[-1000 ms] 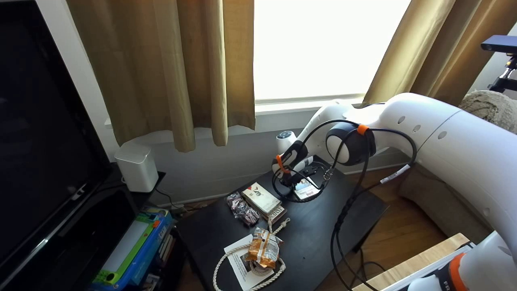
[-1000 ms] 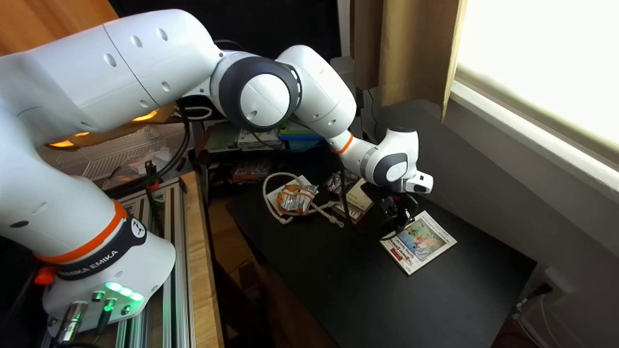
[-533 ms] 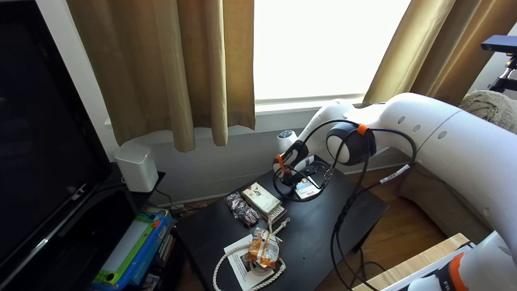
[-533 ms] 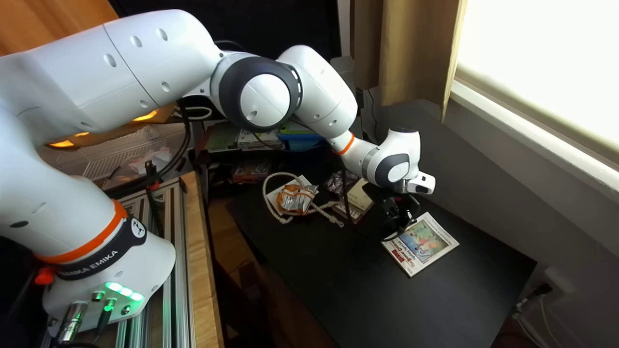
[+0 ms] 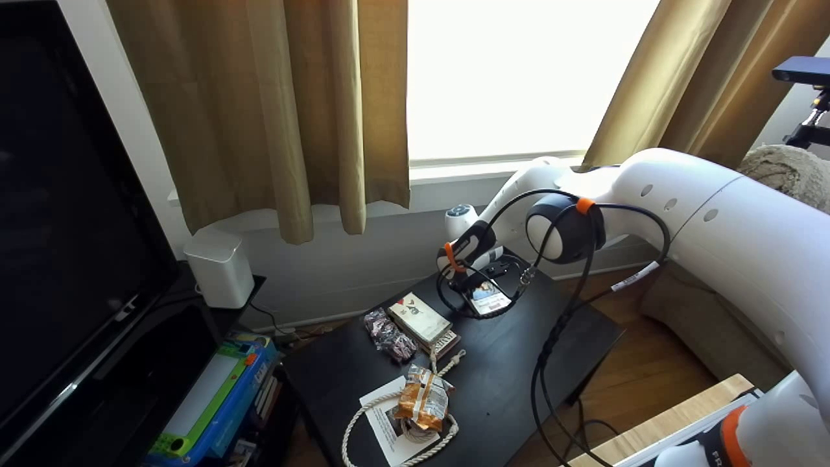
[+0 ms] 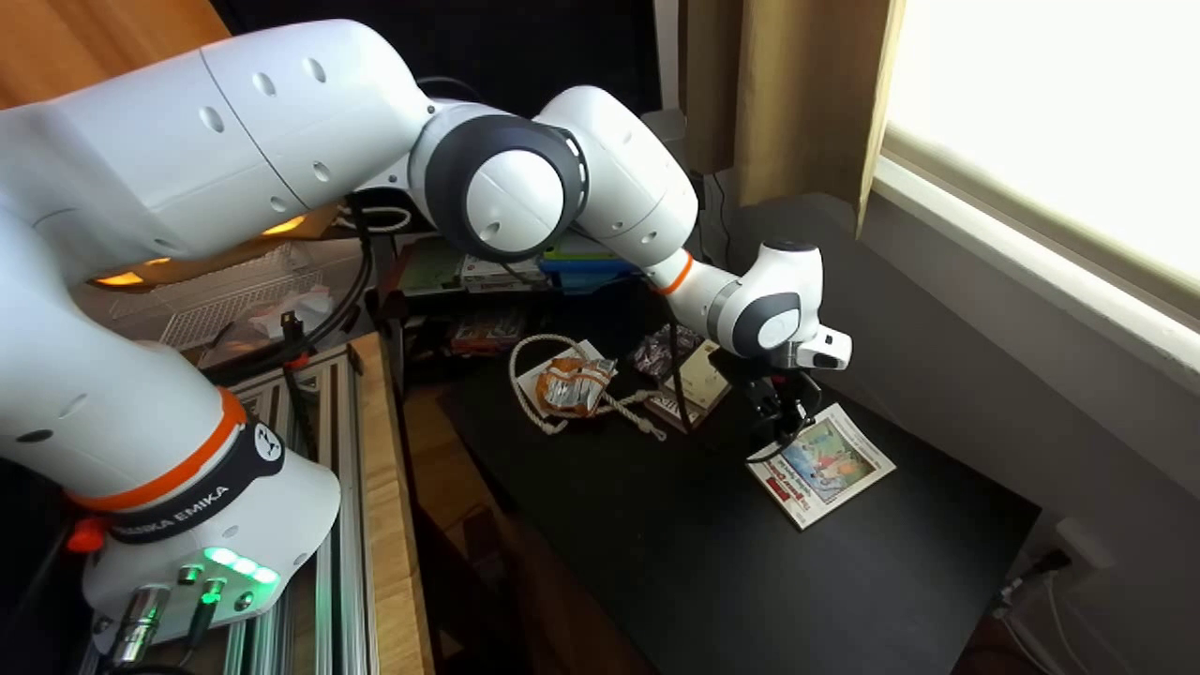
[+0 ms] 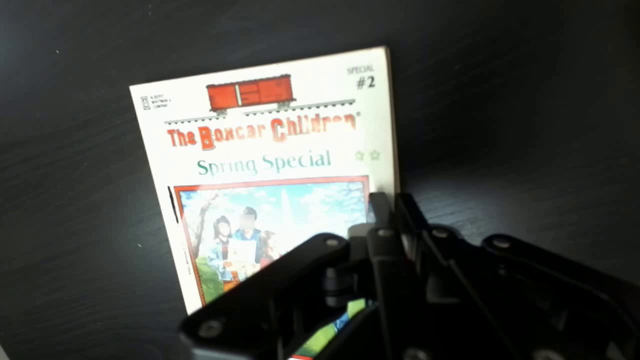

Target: Pick up the book on the right of the table and put it on top of the two stacked books

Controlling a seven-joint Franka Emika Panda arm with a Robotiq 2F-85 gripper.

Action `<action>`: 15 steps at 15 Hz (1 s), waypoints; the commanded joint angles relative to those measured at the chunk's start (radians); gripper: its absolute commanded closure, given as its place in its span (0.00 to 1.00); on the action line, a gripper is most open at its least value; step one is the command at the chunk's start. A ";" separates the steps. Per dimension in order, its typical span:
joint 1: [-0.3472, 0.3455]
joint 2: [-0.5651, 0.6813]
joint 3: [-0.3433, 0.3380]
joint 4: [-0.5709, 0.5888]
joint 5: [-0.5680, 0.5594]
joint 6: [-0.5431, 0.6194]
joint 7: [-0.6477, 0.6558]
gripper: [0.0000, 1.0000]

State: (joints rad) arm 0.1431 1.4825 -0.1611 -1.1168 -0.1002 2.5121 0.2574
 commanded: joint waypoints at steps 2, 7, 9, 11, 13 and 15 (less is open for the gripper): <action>-0.045 0.000 0.063 0.024 0.019 -0.011 -0.074 0.98; -0.091 -0.059 0.144 -0.020 0.026 -0.020 -0.167 0.98; -0.107 -0.086 0.164 -0.041 0.026 -0.026 -0.185 0.98; -0.123 -0.120 0.186 -0.068 0.026 -0.039 -0.205 0.98; -0.136 -0.155 0.207 -0.095 0.026 -0.057 -0.224 0.98; -0.151 -0.187 0.228 -0.118 0.027 -0.085 -0.241 0.98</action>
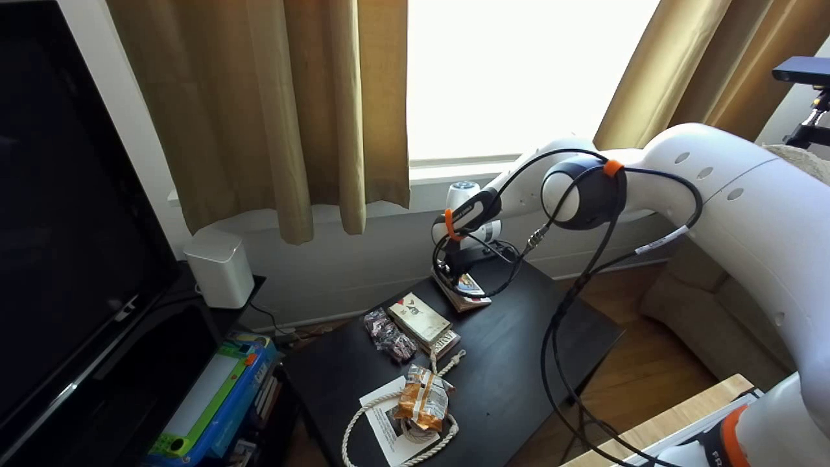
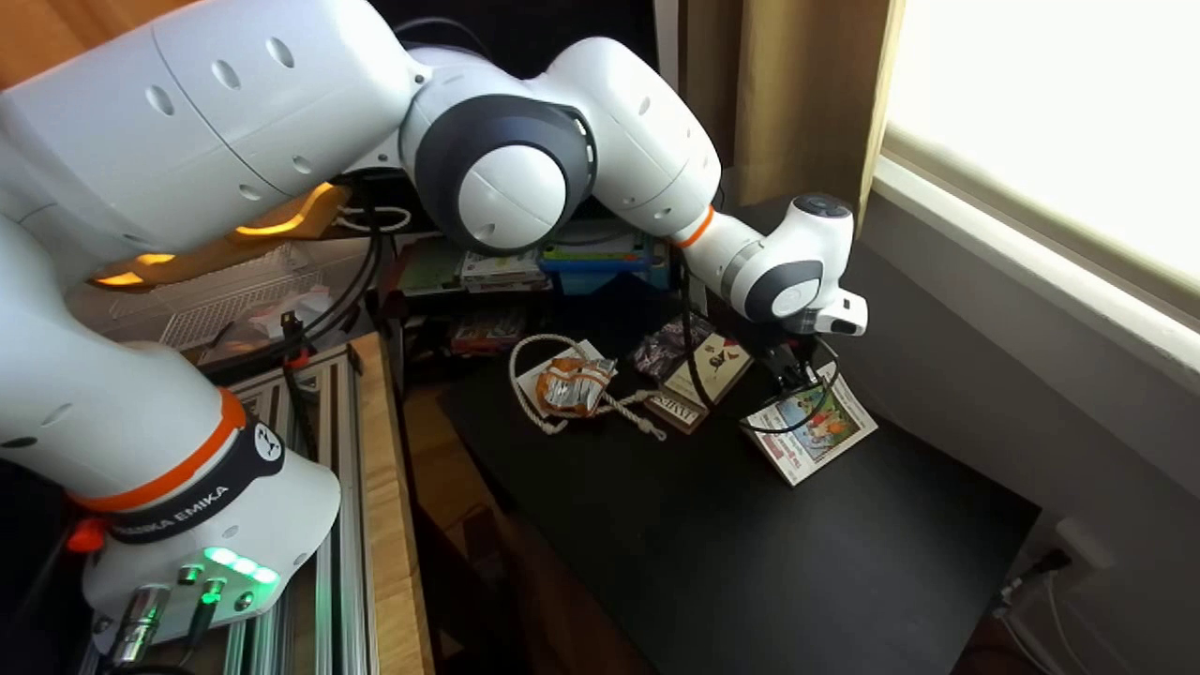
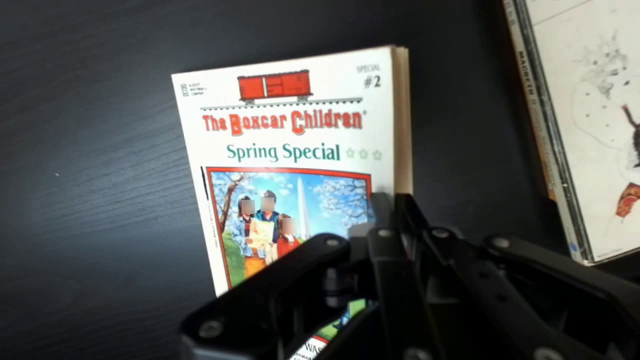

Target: Pick up the book on the right of the table and put it on top of the two stacked books

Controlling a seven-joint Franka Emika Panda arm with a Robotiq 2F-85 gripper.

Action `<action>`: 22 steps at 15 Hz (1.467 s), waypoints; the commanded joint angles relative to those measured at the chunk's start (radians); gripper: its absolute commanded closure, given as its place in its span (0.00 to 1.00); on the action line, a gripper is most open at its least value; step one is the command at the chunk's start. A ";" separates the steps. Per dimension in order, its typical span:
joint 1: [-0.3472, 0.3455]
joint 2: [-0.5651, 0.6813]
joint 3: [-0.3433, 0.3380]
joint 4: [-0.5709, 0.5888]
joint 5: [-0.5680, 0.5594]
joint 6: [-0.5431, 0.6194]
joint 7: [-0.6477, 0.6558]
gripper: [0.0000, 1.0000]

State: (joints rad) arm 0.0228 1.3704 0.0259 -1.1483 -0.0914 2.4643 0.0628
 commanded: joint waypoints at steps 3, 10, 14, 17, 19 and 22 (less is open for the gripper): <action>-0.047 -0.126 0.063 -0.130 0.018 -0.074 -0.058 0.98; -0.063 -0.205 0.087 -0.197 0.061 -0.146 -0.113 0.98; -0.051 -0.188 0.069 -0.179 0.080 -0.191 -0.129 0.68; -0.025 -0.146 0.040 -0.146 0.067 -0.178 -0.107 0.52; -0.005 -0.116 0.023 -0.127 0.054 -0.163 -0.100 0.36; 0.043 -0.063 -0.021 -0.089 0.015 -0.122 -0.082 0.14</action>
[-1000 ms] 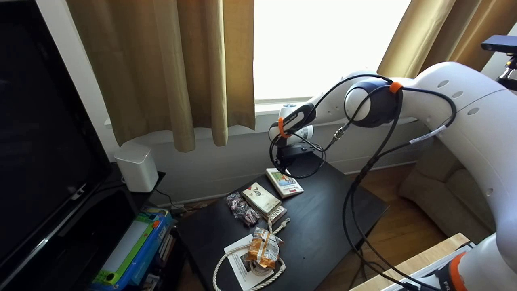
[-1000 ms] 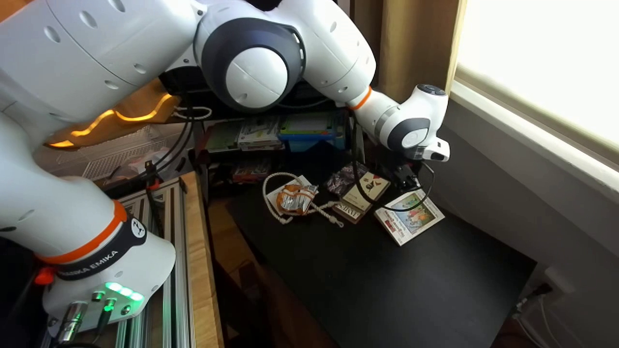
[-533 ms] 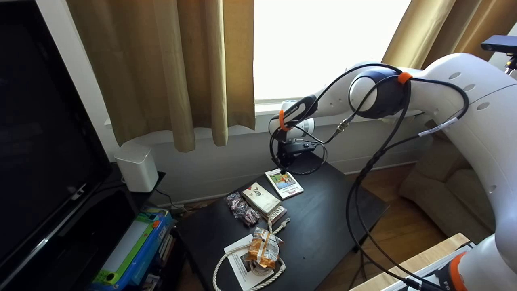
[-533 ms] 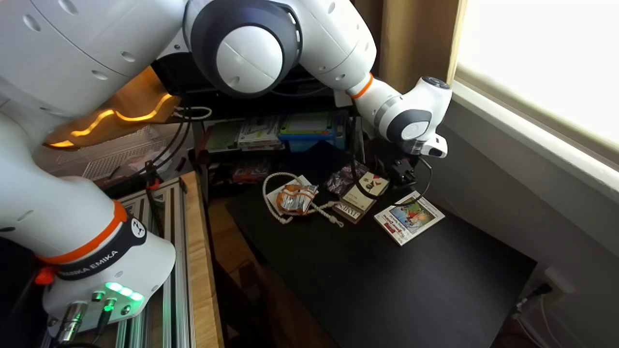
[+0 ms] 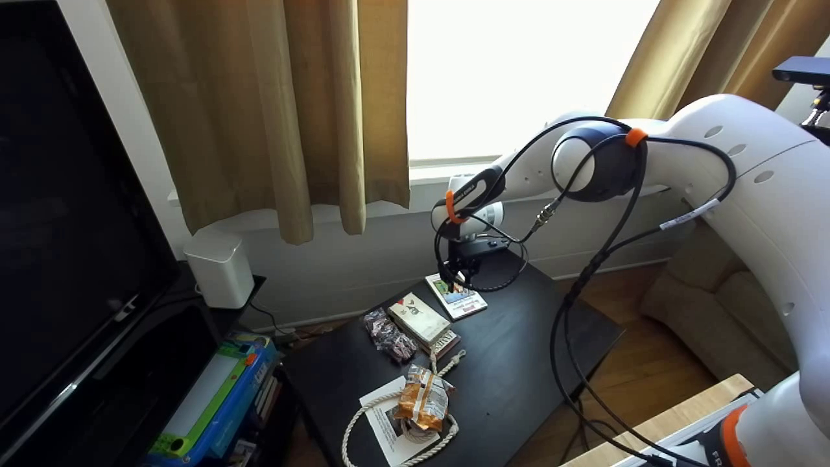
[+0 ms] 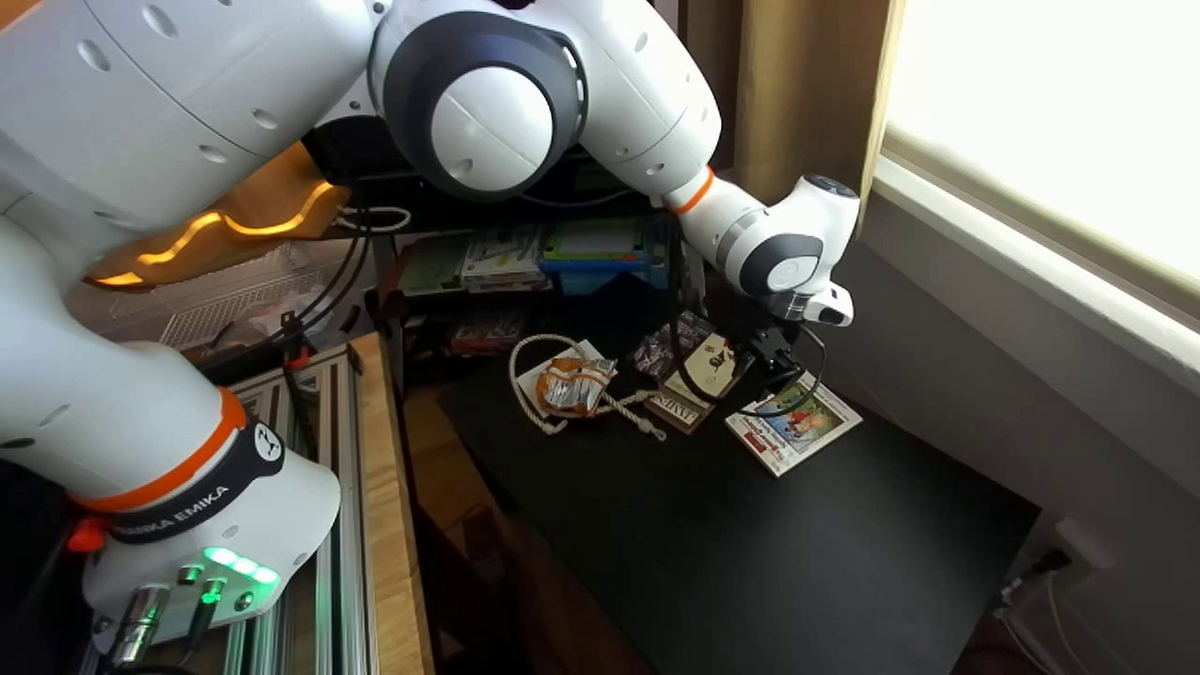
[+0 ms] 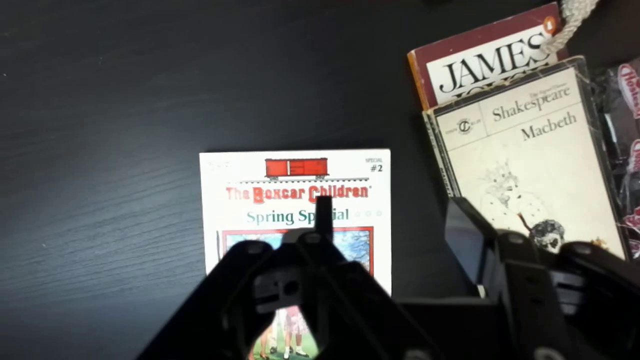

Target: Pick up the book on the right of the table and put it on top of the two stacked books

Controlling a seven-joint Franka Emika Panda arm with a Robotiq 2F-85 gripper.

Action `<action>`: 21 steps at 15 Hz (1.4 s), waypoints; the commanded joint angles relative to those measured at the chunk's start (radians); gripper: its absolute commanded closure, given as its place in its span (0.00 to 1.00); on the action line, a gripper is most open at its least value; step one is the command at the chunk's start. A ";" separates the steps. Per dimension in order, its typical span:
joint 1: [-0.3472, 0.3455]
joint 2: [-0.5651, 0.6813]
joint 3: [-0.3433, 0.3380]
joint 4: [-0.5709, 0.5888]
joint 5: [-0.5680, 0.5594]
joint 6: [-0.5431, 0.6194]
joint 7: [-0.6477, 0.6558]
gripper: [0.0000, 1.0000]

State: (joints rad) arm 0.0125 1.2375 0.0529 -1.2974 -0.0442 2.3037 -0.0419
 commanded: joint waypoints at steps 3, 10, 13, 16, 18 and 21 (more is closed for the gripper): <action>0.106 0.139 -0.102 0.123 -0.077 0.083 0.046 0.00; 0.171 0.292 -0.191 0.293 -0.140 0.148 0.099 0.00; 0.182 0.256 -0.201 0.231 -0.156 0.197 0.117 0.00; 0.180 0.262 -0.195 0.240 -0.155 0.218 0.118 0.00; 0.174 0.260 -0.190 0.234 -0.151 0.222 0.117 0.00; 0.169 0.259 -0.180 0.232 -0.143 0.217 0.119 0.00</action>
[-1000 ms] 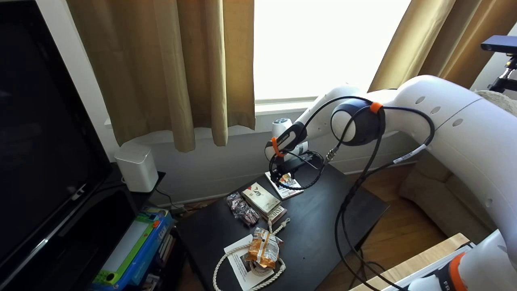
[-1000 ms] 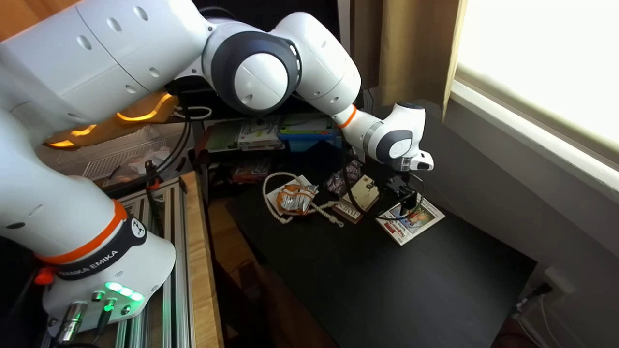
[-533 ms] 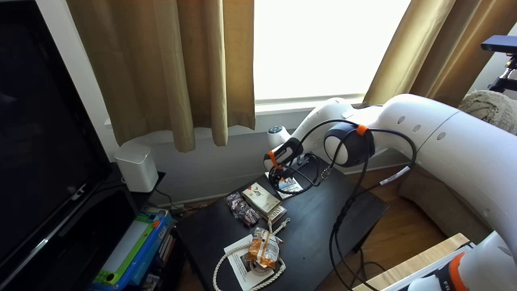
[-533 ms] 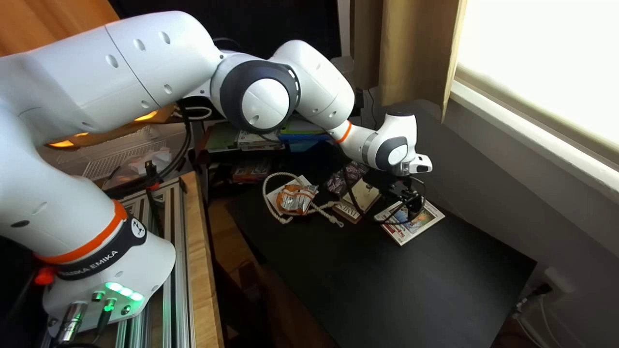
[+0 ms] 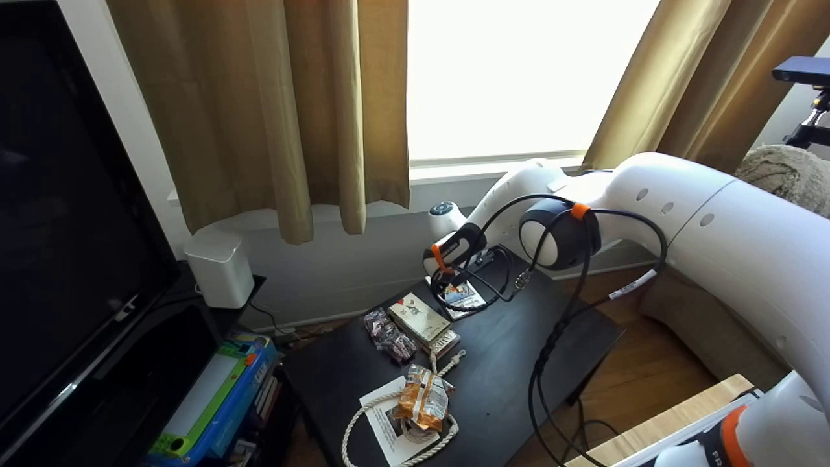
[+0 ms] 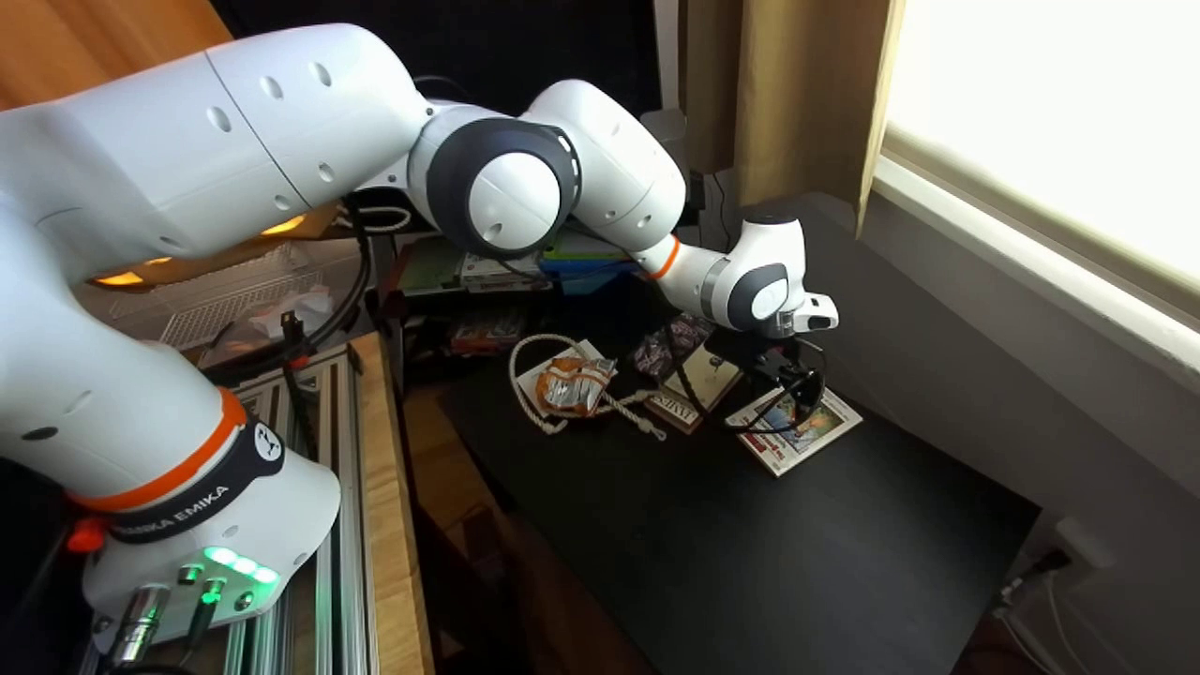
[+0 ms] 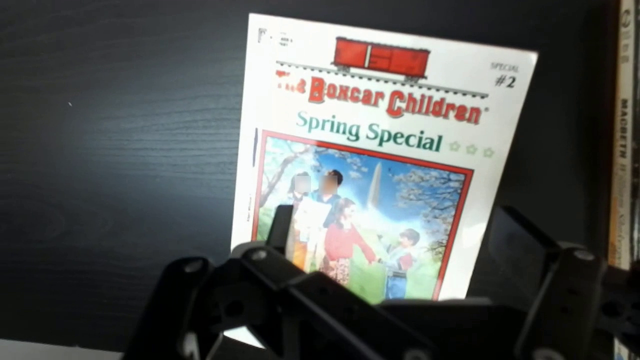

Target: Pick up the book on the right of the table and put it on top of the two stacked books

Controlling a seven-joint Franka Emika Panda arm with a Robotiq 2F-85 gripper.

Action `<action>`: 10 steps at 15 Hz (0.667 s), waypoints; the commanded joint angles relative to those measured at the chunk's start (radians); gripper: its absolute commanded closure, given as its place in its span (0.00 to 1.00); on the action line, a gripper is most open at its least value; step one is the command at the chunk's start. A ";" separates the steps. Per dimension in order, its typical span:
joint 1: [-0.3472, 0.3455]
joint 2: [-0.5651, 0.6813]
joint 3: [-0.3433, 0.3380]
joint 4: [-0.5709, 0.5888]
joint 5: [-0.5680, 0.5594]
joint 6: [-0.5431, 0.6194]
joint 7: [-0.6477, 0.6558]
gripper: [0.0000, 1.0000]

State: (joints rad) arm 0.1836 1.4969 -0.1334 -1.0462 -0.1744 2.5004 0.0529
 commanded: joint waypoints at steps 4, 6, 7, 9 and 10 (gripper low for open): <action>-0.017 0.000 0.033 -0.019 0.001 0.013 0.007 0.00; -0.031 0.000 0.054 -0.014 0.011 0.003 -0.009 0.00; -0.035 0.000 0.057 -0.015 0.014 0.002 -0.006 0.00; -0.034 0.000 0.049 -0.019 0.010 -0.001 0.005 0.00; -0.036 0.000 0.046 -0.025 0.009 -0.001 0.006 0.00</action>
State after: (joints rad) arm 0.1621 1.4969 -0.0957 -1.0526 -0.1697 2.5004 0.0573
